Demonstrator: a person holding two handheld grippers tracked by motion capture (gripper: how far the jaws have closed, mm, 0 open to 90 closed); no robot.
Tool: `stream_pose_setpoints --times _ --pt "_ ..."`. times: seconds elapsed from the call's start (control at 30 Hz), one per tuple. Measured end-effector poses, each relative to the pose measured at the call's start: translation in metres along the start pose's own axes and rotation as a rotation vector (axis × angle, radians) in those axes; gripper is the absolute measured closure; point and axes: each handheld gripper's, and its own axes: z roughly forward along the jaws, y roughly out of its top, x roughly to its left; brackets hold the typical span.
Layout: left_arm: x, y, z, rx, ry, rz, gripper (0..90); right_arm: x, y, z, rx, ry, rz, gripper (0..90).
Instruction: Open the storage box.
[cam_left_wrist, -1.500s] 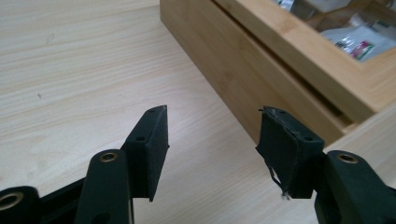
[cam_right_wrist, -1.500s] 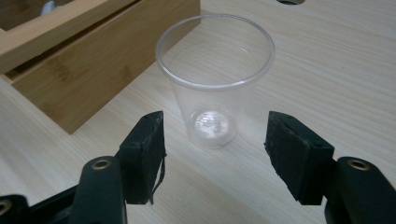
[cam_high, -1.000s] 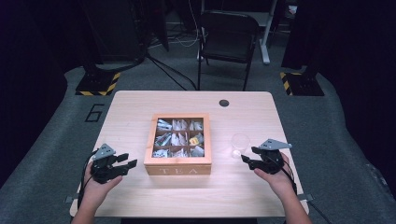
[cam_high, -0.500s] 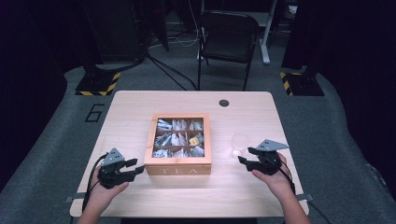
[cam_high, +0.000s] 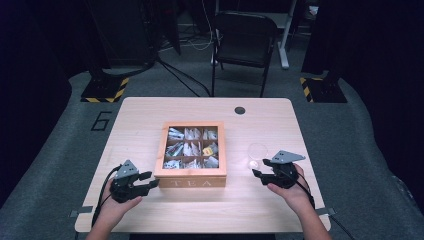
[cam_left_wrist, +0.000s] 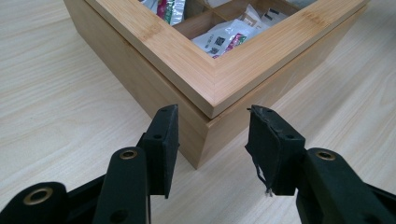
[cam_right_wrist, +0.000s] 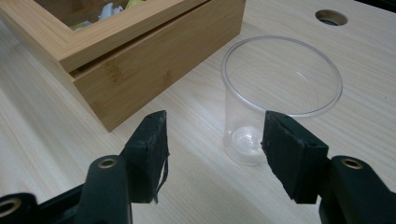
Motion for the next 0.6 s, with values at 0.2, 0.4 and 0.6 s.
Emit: stream_pose_setpoints --times 0.2,0.4,0.6 --pt "0.000 0.000 0.003 -0.004 0.009 0.002 51.4 0.002 0.001 0.002 0.013 0.023 -0.001 43.7" --pt "-0.001 0.000 0.007 0.004 0.017 0.017 53.3 0.004 0.001 0.003 0.014 0.032 -0.019 45.5" --pt "-0.005 0.002 0.012 0.001 0.025 0.028 53.7 0.006 0.001 0.005 0.016 0.047 -0.033 46.6"
